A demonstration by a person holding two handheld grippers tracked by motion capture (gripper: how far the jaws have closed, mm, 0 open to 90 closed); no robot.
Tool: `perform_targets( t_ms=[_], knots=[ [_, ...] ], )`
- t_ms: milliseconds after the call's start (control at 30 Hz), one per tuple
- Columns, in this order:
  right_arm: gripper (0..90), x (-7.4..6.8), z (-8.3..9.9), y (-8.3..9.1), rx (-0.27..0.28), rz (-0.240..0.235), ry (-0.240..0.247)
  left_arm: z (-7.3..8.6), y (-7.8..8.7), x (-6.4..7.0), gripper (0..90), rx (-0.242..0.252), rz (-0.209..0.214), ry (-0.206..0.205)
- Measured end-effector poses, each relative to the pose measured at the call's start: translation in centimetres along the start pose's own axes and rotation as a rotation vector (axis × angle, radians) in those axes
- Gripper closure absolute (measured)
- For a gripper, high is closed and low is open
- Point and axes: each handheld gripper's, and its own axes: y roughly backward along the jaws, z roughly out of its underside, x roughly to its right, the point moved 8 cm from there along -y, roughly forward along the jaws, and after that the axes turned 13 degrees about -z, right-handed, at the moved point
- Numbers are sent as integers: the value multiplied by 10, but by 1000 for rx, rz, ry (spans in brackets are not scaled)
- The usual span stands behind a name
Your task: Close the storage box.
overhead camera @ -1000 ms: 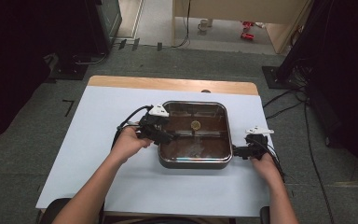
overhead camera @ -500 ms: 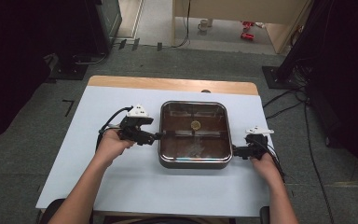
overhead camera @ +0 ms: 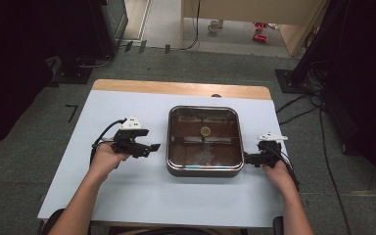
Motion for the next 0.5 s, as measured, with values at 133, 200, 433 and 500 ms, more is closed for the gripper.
perform_targets(
  t_ms=[133,200,433,500],
  knots=[
    [0,0,0,0,0,0,0,12,-3,-11,248,-25,-15,26],
    [0,0,0,0,0,0,0,20,-7,-16,247,-22,-20,35],
    [0,0,0,0,0,-1,0,34,-21,-22,257,-55,-39,87],
    [0,0,0,0,0,-1,0,36,-25,-20,256,-62,-47,65]
  ],
)
